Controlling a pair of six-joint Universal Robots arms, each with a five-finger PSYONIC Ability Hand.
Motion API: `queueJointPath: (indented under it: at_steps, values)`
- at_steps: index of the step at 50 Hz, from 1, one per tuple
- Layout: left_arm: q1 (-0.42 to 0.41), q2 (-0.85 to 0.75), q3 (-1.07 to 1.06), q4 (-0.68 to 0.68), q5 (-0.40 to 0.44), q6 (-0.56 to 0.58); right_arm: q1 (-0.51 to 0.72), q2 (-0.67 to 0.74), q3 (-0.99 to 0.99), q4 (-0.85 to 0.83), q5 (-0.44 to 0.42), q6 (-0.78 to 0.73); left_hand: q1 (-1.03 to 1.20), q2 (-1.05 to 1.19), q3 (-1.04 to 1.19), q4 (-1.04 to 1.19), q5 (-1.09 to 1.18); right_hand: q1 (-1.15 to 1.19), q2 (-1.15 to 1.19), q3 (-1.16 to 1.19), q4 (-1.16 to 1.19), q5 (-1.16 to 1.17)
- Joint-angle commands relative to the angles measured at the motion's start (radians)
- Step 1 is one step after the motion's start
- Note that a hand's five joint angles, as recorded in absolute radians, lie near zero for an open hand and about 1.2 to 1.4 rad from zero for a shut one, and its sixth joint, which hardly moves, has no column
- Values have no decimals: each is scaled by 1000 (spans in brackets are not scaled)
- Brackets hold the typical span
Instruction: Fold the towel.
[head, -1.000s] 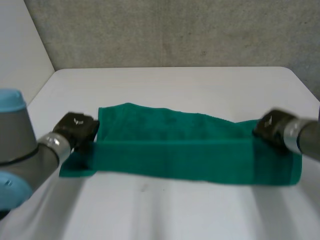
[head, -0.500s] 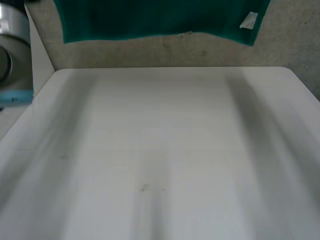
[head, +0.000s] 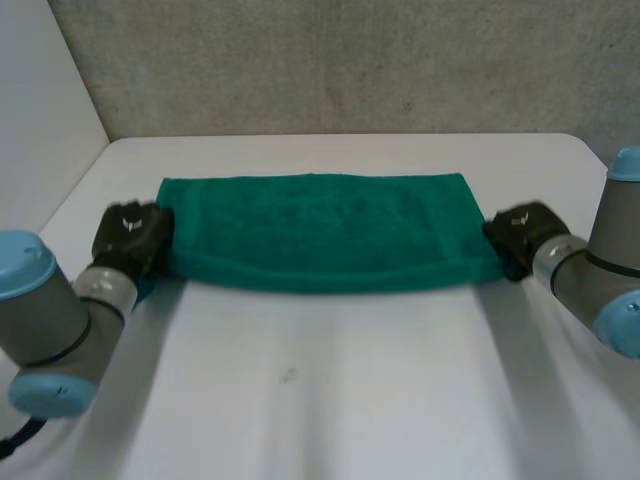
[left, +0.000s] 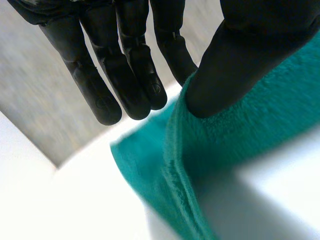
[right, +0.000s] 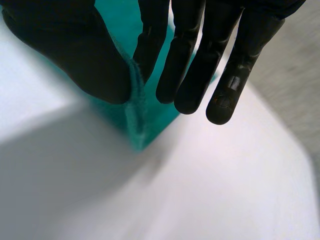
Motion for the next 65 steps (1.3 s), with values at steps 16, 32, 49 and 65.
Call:
queueJointPath:
  at_steps: [16, 32, 49, 65]
  values:
    - [1, 295, -107, -510, 74, 405, -79, -385, 367, 228, 4, -457, 243, 195, 200, 200, 262, 410, 218, 210, 207, 239]
    - [-75, -211, 353, -141, 60, 402, 16, -6, -21, -61, 104, -234, 243, 195, 200, 200, 262, 410, 218, 210, 207, 239]
    - [-105, -475, 605, -72, -3, 408, 30, 281, -307, -170, 133, -197, -978, -1027, -1021, -1022, -960, -805, -997, -1005, -1008, -976]
    - [-142, -254, 418, -66, 1, 391, -3, -115, 87, -180, 17, 22, -978, -1027, -1021, -1022, -960, -811, -1004, -1012, -1015, -982]
